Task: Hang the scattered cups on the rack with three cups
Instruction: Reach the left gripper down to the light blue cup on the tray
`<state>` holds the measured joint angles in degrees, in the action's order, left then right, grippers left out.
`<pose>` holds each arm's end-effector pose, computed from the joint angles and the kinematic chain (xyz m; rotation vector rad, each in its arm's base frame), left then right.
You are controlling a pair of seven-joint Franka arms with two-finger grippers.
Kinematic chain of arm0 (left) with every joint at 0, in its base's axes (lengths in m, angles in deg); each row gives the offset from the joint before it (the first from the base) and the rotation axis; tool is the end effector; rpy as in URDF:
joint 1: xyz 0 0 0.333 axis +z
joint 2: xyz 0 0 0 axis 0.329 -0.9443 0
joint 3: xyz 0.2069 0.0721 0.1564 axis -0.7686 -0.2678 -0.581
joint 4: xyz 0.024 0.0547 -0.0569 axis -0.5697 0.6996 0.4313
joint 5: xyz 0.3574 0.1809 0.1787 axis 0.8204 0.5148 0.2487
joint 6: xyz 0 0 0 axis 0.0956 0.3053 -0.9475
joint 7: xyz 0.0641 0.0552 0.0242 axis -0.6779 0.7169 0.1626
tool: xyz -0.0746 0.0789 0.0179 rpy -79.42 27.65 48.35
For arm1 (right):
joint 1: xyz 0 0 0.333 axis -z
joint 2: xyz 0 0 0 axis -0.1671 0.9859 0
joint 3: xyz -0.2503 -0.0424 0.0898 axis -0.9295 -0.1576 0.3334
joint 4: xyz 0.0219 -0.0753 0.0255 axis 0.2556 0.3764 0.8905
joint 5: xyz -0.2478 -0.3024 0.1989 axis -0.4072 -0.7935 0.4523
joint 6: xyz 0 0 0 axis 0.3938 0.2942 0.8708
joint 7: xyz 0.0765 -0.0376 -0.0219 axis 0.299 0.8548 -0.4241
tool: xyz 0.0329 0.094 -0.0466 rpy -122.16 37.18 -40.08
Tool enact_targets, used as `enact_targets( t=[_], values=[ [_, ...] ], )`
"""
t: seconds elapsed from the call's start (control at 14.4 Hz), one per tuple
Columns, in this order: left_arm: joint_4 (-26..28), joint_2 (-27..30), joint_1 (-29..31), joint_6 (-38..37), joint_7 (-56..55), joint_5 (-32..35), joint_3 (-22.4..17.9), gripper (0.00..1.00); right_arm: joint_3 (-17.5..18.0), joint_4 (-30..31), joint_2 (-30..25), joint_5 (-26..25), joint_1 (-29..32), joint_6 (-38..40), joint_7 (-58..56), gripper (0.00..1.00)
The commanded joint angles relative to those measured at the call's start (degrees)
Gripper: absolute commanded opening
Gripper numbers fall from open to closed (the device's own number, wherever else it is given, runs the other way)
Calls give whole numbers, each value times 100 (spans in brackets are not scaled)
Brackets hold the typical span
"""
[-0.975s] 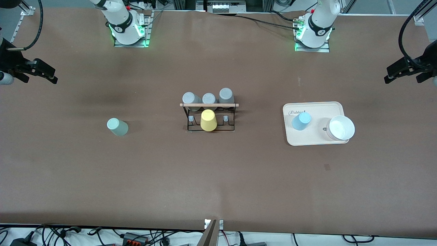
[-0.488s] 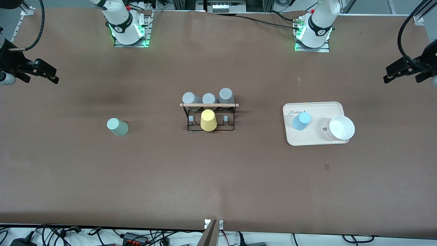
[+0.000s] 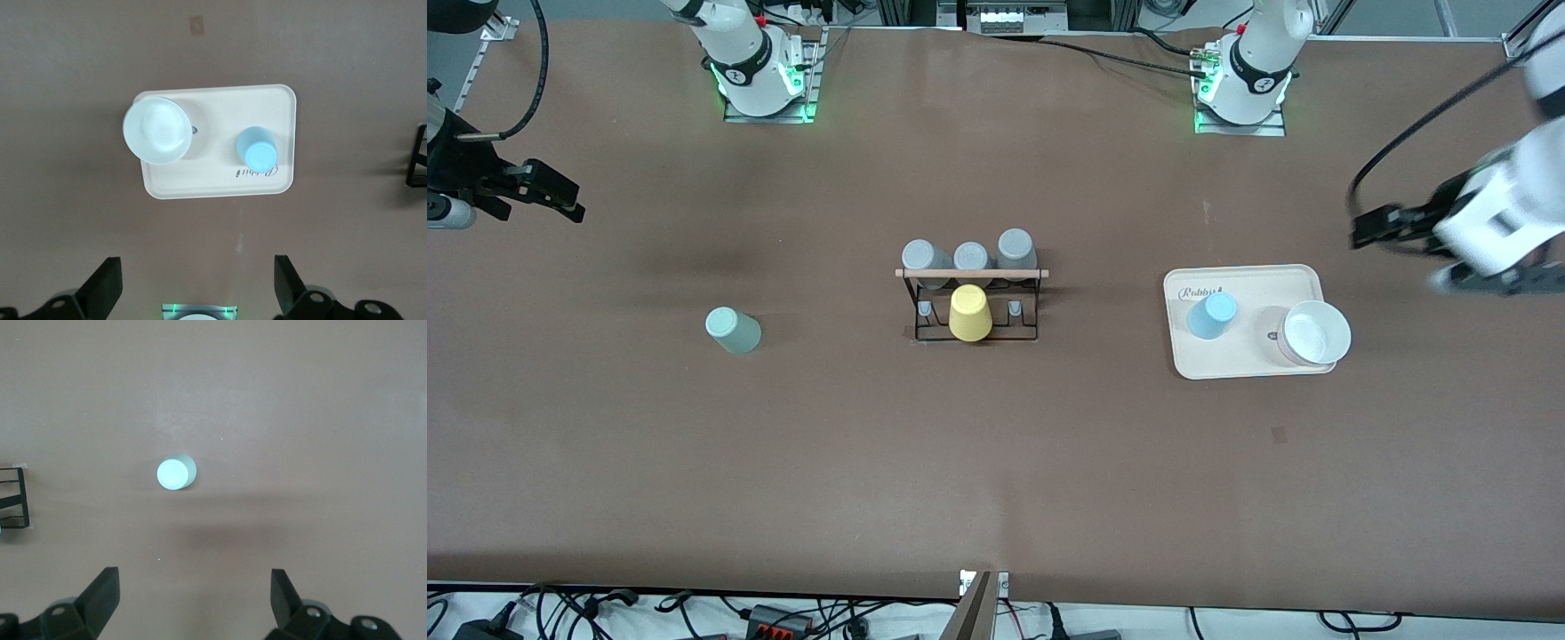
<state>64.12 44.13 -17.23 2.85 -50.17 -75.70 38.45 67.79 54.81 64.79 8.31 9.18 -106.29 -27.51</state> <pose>0.6244 -0.0452 0.4730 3.1170 0.0378 -0.3864 0.5821 -0.0289 0.5205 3.1292 -0.0232 0.0201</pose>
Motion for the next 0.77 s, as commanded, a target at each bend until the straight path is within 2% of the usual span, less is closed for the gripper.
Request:
enact_targets(
  t=[0.0, 0.21, 0.28, 0.56, 0.7],
  values=[
    [100, -256, -127, -31, -157, -39, 31, 100, -3, -173, 72, -33, -35, 125, -105, 100],
    [197, -511, -163, 126, -201, -134, 75, 100, -12, -173, 116, 10, -18, 142, -8, 100],
    [397, -529, -154, 397, -201, -257, 75, 100, -12, -182, 142, 10, -18, 116, -8, 100],
    [1382, -468, -119, 1758, -438, -285, 374, 100, -12, -182, 160, 11, -27, 107, -8, 100],
    [2074, -477, -145, 2837, -560, -285, 382, 100, -12, -182, 169, 11, -27, 116, -8, 100]
  ],
)
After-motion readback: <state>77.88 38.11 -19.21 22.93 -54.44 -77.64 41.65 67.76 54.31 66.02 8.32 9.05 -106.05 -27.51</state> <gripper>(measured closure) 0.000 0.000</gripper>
